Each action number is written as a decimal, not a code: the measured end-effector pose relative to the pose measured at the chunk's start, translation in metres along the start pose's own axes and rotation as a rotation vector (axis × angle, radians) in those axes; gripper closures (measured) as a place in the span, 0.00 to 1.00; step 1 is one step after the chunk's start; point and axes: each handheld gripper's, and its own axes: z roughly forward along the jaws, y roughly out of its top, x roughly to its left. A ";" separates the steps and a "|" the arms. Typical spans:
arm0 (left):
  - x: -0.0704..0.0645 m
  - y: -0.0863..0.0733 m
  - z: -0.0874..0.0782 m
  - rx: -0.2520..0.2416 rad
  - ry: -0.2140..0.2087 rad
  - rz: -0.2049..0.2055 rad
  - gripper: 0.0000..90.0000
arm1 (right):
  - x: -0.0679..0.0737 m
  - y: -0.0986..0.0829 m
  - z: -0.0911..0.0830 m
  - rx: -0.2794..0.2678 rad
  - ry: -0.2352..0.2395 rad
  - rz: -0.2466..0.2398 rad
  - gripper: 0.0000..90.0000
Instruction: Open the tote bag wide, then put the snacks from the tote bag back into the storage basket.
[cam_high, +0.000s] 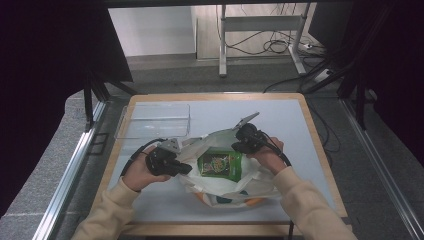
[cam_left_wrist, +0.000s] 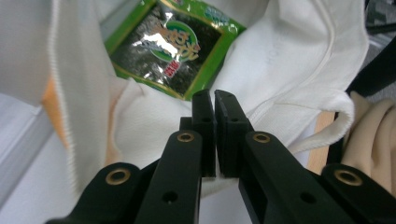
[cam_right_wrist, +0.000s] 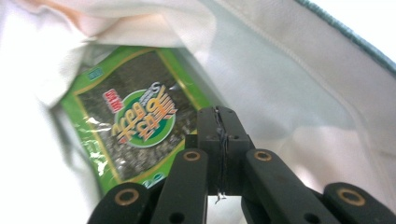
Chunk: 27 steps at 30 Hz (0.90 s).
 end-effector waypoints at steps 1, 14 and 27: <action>0.000 0.000 -0.002 -0.004 0.003 0.000 0.97 | 0.001 -0.001 -0.002 -0.003 0.004 0.000 0.97; 0.004 0.001 -0.015 -0.081 0.030 -0.060 0.69 | 0.005 -0.010 -0.020 -0.057 0.005 0.159 0.43; 0.008 -0.001 -0.028 -0.152 0.047 -0.097 0.46 | 0.013 -0.006 -0.019 -0.029 0.021 0.287 0.33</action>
